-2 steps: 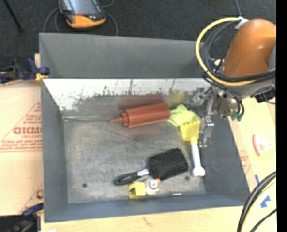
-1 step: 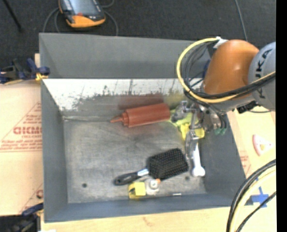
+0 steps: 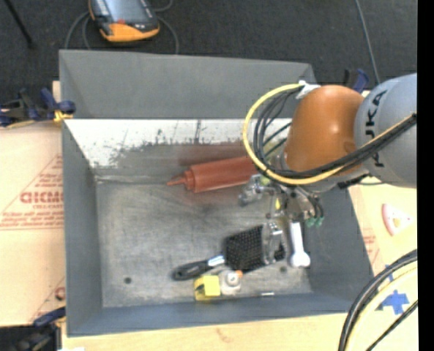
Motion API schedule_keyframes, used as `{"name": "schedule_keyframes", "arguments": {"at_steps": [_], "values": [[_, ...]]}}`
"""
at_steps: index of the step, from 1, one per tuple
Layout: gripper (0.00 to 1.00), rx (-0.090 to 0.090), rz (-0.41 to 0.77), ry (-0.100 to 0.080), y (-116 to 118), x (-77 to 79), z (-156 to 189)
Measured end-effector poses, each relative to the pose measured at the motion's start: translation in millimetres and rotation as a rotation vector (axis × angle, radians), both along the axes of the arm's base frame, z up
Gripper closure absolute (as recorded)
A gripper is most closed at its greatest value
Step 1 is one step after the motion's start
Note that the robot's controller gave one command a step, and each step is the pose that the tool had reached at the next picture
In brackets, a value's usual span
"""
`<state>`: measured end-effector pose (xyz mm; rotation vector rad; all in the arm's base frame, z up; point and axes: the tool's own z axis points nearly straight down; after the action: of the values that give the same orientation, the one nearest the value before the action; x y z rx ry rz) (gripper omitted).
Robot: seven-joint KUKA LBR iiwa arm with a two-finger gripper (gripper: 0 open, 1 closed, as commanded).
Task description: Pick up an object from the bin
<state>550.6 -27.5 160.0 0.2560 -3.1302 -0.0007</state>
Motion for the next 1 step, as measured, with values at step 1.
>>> {"name": "schedule_keyframes", "arguments": {"at_steps": [1], "values": [[0.0,-0.001,0.168,-0.003,-24.1,-9.1,-5.0]]}}
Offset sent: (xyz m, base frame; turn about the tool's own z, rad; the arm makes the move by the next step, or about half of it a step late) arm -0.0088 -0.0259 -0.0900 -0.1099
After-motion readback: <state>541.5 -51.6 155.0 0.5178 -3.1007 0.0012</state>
